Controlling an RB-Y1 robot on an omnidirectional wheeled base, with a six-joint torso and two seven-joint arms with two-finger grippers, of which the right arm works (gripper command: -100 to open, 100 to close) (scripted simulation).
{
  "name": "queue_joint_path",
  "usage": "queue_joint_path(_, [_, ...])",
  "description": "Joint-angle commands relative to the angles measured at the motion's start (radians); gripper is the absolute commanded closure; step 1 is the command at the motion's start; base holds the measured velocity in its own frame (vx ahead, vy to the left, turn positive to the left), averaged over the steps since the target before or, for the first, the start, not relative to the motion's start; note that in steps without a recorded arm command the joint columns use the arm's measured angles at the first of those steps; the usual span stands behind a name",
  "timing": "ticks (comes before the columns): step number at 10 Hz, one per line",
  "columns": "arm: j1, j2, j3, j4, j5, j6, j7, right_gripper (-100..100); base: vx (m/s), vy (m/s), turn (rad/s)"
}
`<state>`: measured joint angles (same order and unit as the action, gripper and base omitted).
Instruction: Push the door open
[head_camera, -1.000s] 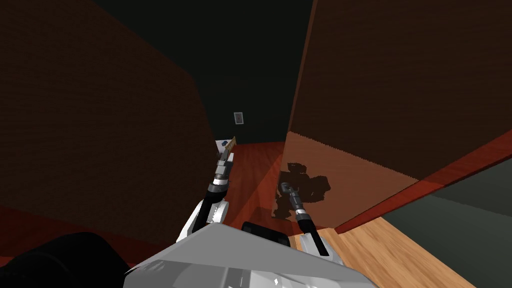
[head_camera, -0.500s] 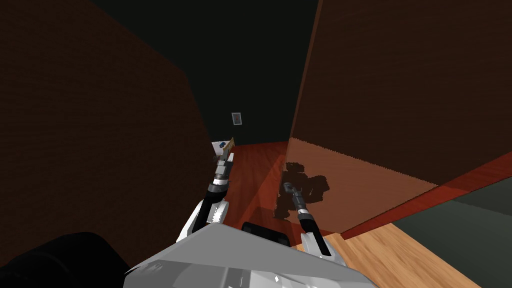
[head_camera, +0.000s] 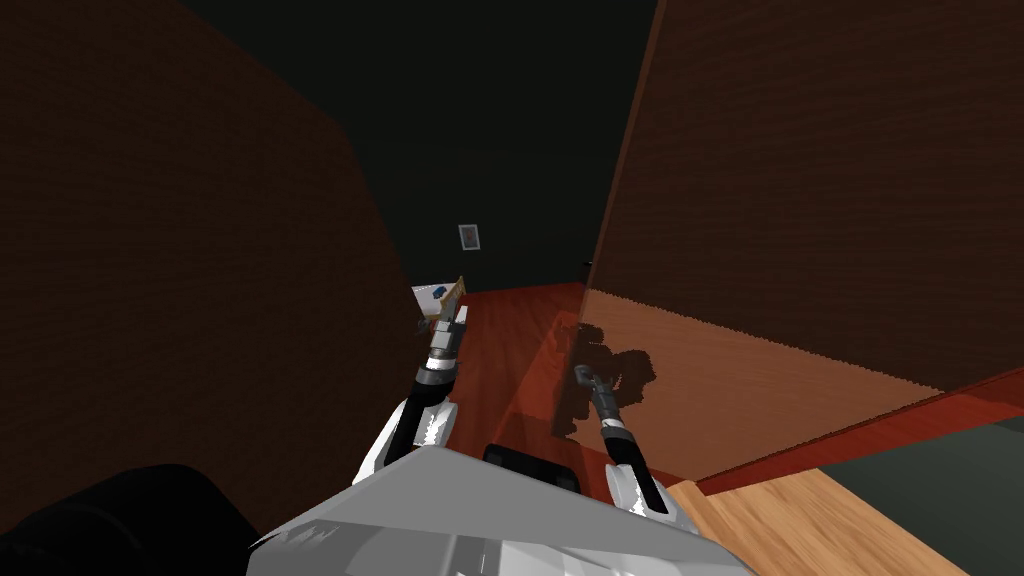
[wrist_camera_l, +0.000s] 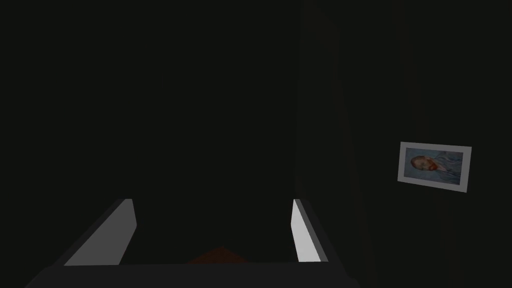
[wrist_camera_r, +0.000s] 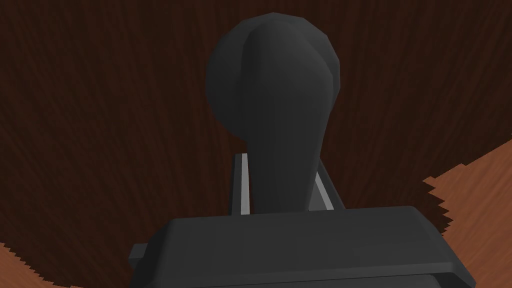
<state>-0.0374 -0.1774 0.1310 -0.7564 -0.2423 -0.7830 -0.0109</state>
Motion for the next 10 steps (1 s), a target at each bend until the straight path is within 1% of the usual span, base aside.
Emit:
queue_joint_path(1, [-0.008, 0.0, -0.028, 0.003, -0.009, 0.002, 0.011, 100, 0.146, 0.104, -0.066])
queue_joint_path(3, [-0.012, 0.003, -0.052, 0.012, -0.016, 0.002, 0.019, 100, 0.167, 0.121, -0.071])
queue_joint_path(6, [-0.017, 0.007, -0.078, 0.022, -0.024, 0.003, 0.027, 100, 0.189, 0.068, -0.04])
queue_joint_path(7, [-0.006, 0.007, -0.073, 0.013, -0.023, 0.011, 0.027, 100, 0.087, 0.018, -0.019])
queue_joint_path(8, [-0.008, 0.005, -0.089, 0.014, -0.03, 0.01, 0.032, 100, 0.127, 0.02, -0.038])
queue_joint_path(10, [-0.009, 0.004, -0.105, 0.019, -0.038, 0.008, 0.037, 100, 0.186, 0.027, -0.043])
